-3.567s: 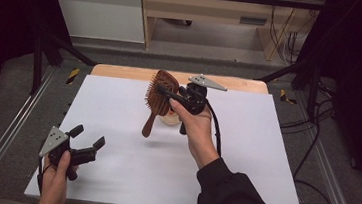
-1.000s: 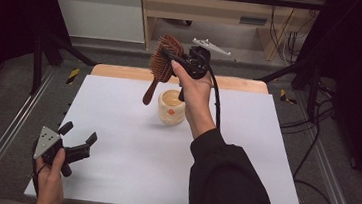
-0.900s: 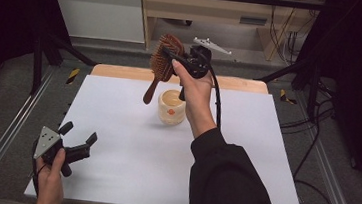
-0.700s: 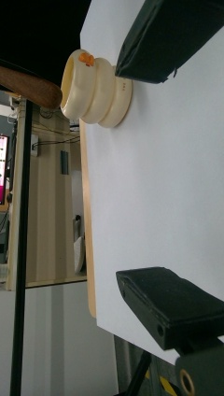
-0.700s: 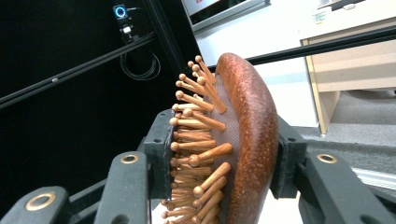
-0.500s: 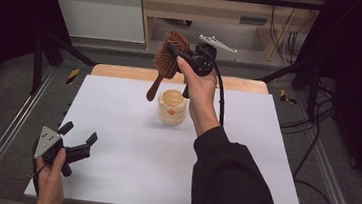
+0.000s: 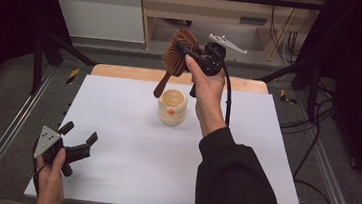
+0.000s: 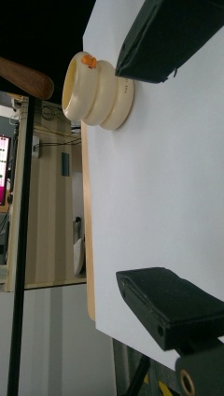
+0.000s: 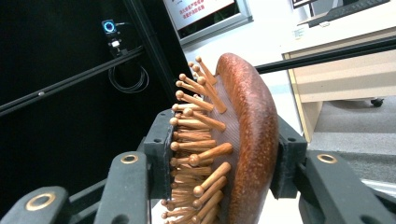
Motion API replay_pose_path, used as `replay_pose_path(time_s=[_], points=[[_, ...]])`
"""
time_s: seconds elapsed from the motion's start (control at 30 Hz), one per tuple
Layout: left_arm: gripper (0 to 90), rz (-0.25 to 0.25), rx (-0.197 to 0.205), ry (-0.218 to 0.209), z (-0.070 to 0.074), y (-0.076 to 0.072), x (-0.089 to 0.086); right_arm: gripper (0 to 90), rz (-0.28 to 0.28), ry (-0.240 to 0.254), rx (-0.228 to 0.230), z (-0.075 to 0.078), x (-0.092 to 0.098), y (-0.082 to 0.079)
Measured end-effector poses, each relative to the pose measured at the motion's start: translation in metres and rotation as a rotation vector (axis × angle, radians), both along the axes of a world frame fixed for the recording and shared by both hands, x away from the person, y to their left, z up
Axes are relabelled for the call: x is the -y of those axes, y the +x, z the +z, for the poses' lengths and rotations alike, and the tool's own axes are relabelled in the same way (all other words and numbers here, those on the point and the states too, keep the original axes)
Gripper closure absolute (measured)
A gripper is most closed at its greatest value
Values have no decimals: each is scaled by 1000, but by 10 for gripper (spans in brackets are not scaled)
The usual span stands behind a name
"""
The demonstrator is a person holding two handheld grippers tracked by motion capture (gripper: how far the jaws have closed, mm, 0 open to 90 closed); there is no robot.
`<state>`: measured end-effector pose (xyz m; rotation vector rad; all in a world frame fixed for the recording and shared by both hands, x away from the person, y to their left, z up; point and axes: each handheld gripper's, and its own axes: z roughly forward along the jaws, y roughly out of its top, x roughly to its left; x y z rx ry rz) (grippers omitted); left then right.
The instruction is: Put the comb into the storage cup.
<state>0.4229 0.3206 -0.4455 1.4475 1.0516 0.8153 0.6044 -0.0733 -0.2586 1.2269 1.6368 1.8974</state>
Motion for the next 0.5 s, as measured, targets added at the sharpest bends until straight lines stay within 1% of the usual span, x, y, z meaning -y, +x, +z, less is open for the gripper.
replay_pose_path(time_s=[0.2,0.27,0.5], points=[[34,3,-1,-1,0,1,0,522,-12,-3,5,1,7,0],[34,2,0,0,0,1,0,522,-16,-3,0,1,9,0],[35,3,-2,1,-1,1,-1,521,-26,-15,8,1,14,-1]])
